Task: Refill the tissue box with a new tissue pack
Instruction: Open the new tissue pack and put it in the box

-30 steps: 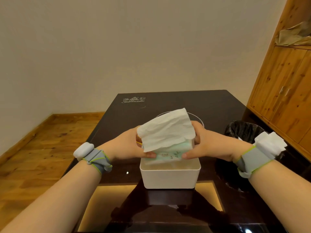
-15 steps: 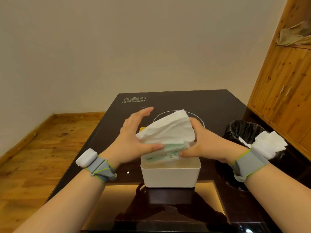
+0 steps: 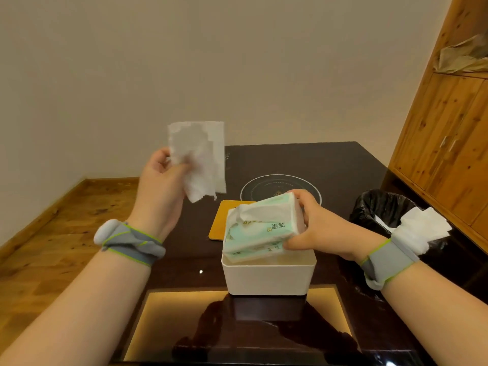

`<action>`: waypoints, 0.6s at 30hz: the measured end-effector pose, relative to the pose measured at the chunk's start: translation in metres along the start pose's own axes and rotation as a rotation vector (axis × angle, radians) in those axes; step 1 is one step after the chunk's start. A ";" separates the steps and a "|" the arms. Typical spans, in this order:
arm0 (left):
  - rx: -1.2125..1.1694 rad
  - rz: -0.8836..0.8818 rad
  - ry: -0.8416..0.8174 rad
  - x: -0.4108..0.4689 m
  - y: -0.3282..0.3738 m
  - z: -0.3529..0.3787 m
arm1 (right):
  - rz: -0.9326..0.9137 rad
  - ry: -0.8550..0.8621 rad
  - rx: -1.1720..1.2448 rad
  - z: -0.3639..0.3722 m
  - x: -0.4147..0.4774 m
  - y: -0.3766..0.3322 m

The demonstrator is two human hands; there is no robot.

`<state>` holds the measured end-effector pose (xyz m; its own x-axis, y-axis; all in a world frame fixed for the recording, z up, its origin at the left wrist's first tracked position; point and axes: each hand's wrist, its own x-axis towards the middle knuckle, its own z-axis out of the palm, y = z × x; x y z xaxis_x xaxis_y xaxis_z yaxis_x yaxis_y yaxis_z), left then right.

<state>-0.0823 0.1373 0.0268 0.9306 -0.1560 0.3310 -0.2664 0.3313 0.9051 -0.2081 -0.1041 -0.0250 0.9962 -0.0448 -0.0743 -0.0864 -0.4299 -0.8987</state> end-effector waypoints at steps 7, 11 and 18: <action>0.480 -0.003 0.122 0.007 0.006 -0.027 | 0.024 0.001 0.127 0.002 0.003 0.004; 0.926 -0.192 -0.262 -0.007 -0.016 -0.036 | 0.027 -0.018 0.182 0.001 0.005 0.006; 1.179 -0.024 -0.596 -0.026 -0.036 -0.019 | 0.010 -0.033 0.198 -0.001 0.002 0.008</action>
<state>-0.0921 0.1476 -0.0193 0.7664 -0.6340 0.1034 -0.5912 -0.6333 0.4995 -0.2067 -0.1082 -0.0320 0.9954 -0.0174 -0.0947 -0.0961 -0.2441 -0.9650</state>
